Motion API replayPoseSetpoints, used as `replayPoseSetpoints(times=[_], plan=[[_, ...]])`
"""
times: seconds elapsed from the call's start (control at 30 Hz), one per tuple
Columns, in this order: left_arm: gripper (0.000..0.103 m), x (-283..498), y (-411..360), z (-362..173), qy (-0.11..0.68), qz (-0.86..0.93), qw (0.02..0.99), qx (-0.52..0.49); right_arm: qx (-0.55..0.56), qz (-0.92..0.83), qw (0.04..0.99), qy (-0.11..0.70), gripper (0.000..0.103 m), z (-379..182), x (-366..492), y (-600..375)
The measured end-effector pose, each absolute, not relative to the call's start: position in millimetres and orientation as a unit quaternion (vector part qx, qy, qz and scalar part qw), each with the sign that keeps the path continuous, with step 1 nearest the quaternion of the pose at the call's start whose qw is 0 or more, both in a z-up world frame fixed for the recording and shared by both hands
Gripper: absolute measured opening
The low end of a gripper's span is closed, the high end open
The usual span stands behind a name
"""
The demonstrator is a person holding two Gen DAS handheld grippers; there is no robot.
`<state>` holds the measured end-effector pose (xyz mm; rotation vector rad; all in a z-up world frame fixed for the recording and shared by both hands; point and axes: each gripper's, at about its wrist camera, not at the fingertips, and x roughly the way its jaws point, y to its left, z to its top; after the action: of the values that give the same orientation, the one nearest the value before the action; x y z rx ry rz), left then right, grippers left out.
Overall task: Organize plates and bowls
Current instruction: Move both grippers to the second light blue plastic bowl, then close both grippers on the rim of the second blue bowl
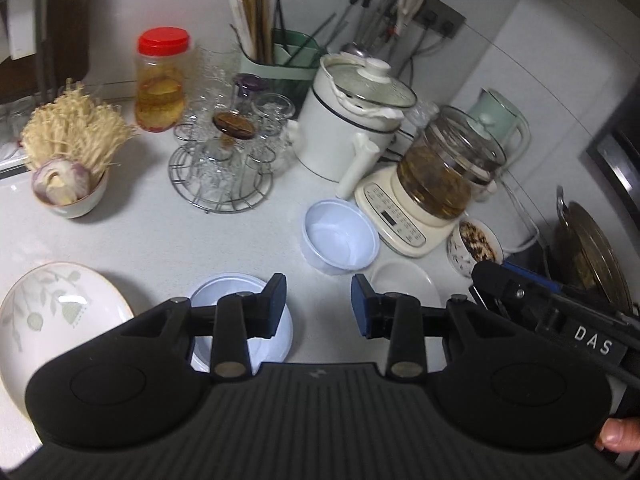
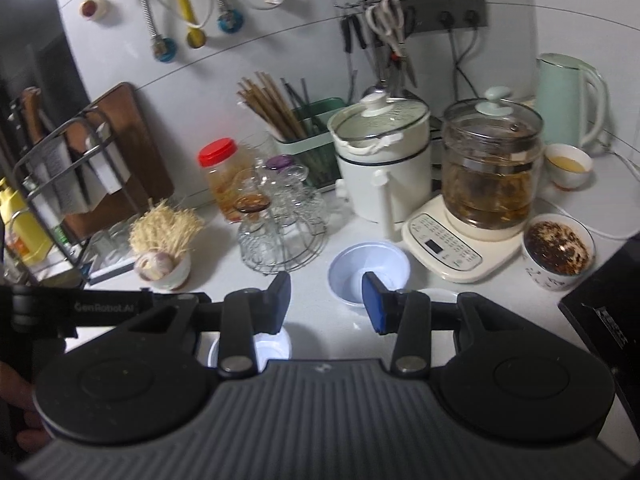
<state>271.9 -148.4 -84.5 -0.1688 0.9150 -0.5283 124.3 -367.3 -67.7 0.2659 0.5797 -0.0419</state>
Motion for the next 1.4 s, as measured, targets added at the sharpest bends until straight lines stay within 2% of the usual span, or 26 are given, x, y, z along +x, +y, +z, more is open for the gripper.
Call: replayPoseSetpoints(times=[0.43, 0.5, 0.53, 0.57, 0.73, 1.4], plan=[[0.041, 300, -143, -99, 0.448, -0.321, 0.833, -0.048, 0.165, -0.111, 0.937, 0.288, 0.043, -79, 118, -350], [0.041, 303, -144, -102, 0.455, -0.325, 0.828, -0.044, 0.178, -0.118, 0.932, 0.292, 0.05, -82, 116, -350], [0.041, 304, -144, -104, 0.459, -0.325, 0.826, -0.041, 0.184, -0.124, 0.93, 0.292, 0.061, -83, 116, -351], [0.042, 305, -145, -105, 0.461, -0.327, 0.824, -0.041, 0.19, -0.13, 0.929, 0.291, 0.065, -84, 116, -352], [0.046, 315, -153, -114, 0.472, -0.329, 0.817, -0.036, 0.2, -0.138, 0.924, 0.296, 0.065, -91, 126, -357], [0.047, 388, -227, -150, 0.503, -0.271, 0.819, -0.051, 0.202, -0.088, 0.905, 0.364, 0.065, -124, 224, -435]])
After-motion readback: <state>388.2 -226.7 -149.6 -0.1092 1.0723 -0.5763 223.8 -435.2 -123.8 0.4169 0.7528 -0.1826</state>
